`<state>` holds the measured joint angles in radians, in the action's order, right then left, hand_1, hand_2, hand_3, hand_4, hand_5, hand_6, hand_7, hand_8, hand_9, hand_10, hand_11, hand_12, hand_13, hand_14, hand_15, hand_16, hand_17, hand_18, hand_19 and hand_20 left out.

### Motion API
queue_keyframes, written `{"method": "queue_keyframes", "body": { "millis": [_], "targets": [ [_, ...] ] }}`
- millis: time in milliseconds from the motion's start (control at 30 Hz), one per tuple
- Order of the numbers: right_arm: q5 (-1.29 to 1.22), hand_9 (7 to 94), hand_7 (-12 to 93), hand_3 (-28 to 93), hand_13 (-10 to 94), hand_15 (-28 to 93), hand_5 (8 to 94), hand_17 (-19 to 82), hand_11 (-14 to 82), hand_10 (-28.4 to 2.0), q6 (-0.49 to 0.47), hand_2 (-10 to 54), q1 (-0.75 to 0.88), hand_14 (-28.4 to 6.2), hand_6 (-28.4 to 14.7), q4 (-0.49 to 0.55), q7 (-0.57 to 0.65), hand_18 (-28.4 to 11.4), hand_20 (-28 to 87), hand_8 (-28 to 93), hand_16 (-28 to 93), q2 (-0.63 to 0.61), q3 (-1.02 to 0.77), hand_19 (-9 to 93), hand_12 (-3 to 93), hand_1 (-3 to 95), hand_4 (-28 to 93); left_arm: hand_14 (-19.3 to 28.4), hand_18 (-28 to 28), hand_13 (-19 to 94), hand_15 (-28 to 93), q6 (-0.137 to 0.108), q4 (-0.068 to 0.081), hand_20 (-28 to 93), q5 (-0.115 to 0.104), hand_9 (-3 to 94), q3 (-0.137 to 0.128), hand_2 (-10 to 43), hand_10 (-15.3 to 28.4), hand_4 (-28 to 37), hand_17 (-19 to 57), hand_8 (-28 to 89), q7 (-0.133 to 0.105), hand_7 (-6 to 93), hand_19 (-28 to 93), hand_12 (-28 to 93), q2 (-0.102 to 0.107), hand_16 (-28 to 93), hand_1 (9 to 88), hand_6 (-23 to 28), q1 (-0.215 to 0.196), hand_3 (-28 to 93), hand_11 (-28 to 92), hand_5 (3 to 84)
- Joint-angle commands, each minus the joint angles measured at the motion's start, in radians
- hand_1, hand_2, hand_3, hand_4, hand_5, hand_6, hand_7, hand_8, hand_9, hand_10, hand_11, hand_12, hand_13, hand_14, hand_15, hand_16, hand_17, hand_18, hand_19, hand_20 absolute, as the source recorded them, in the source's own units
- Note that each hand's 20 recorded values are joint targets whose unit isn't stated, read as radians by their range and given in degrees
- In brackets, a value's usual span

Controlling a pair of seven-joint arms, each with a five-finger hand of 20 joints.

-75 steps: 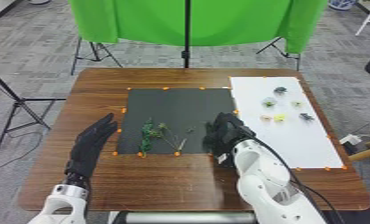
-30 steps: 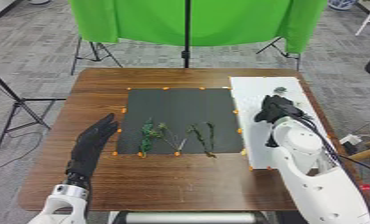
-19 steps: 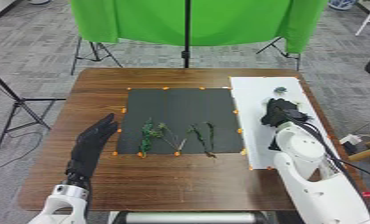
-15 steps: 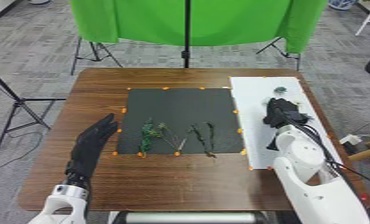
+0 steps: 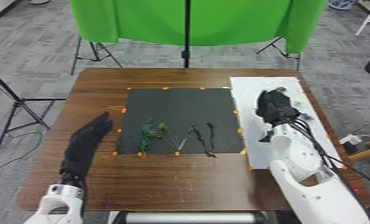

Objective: Arrange flowers

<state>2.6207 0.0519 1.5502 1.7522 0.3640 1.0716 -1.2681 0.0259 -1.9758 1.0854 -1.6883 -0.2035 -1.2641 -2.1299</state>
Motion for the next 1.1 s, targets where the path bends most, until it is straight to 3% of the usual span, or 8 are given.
{"method": "queue_keyframes", "body": {
  "millis": [33,100,200,367,433,500,767,1100],
  "targets": [
    [-0.163,92.7,23,50,92,67,81.1,71,14.0,-8.7,-0.014,-9.5,-0.247,-1.1,-2.1,0.084,-0.118,-10.0,66,18,34,0.033,0.195,93,47.3,64.7,-9,12.5,9.6,29,8,-0.127,-0.005,15,-0.098,42.9,-0.028,-6.9,11.0,-24.3,2.0,-5,-0.053,5.5,1,13,-0.004,0,16.8,1.1,-0.044,69,8,42.6],
    [-0.178,92.8,23,50,92,67,81.1,71,13.9,-8.7,-0.044,-9.5,-0.314,-1.1,-2.0,0.050,-0.165,-10.0,66,18,34,0.086,0.274,93,47.1,64.7,-9,12.4,9.3,29,8,-0.177,-0.013,15,-0.139,43.0,-0.024,-2.8,11.1,-26.6,2.1,-6,-0.066,5.2,1,13,-0.005,0,13.9,1.1,-0.052,69,7,42.6],
    [-0.208,92.7,23,51,92,67,81.1,71,13.8,-8.5,-0.097,-9.5,-0.383,-0.9,-2.0,0.011,-0.226,-9.9,66,18,34,0.169,0.375,93,47.3,64.5,-9,12.3,8.8,29,8,-0.218,-0.017,14,-0.180,43.4,-0.014,4.0,11.4,-28.0,2.3,-6,-0.076,4.4,1,13,-0.002,0,11.0,1.7,-0.051,68,7,42.7],
    [-0.165,92.8,23,51,92,67,80.9,71,13.5,-8.2,-0.172,-9.5,-0.436,-0.9,-1.7,-0.080,-0.316,-9.9,67,18,34,0.315,0.469,93,47.3,64.0,-10,12.0,8.2,30,8,-0.243,-0.021,15,-0.190,44.4,0.001,14.0,11.9,-28.2,2.9,-7,-0.069,4.0,1,12,0.007,-1,10.1,3.1,-0.036,63,8,42.9],
    [-0.126,92.8,23,52,92,67,80.9,71,13.5,-8.2,-0.212,-9.5,-0.441,-0.9,-1.6,-0.109,-0.331,-9.9,67,18,34,0.358,0.497,93,47.3,63.8,-10,11.9,8.2,30,8,-0.241,-0.017,15,-0.188,44.5,0.006,15.7,12.0,-28.2,3.0,-7,-0.068,3.9,1,12,0.007,-1,10.2,3.6,-0.027,62,8,42.8],
    [-0.099,92.8,23,52,92,67,80.8,71,13.6,-8.0,-0.215,-9.5,-0.441,-0.9,-1.4,-0.133,-0.343,-10.0,67,18,34,0.382,0.526,93,47.4,63.6,-10,11.9,8.2,30,8,-0.235,-0.023,15,-0.184,44.5,0.012,16.0,12.0,-28.2,3.1,-7,-0.070,3.7,1,12,0.011,-1,9.9,3.9,-0.032,62,8,42.7],
    [0.091,92.3,23,53,91,68,80.1,70,14.2,-8.0,-0.297,-9.5,-0.414,-1.3,-0.6,-0.256,-0.412,-10.2,67,17,35,0.469,0.528,93,47.4,62.6,-11,12.1,8.2,30,8,-0.227,-0.027,15,-0.181,44.5,0.027,14.5,12.2,-28.3,3.3,-7,-0.074,3.5,1,11,0.021,-1,10.5,5.1,-0.032,62,8,43.1],
    [0.253,90.9,22,53,91,68,79.6,70,17.5,-9.2,-0.297,-9.5,-0.397,-1.4,-0.5,-0.338,-0.436,-10.6,67,15,35,0.503,0.490,93,45.6,61.2,-12,12.4,8.3,31,9,-0.208,-0.020,15,-0.175,44.8,0.038,13.6,12.3,-28.3,3.4,-7,-0.083,3.3,1,12,0.022,-1,10.8,6.3,-0.020,63,9,43.8]
  ]
}}
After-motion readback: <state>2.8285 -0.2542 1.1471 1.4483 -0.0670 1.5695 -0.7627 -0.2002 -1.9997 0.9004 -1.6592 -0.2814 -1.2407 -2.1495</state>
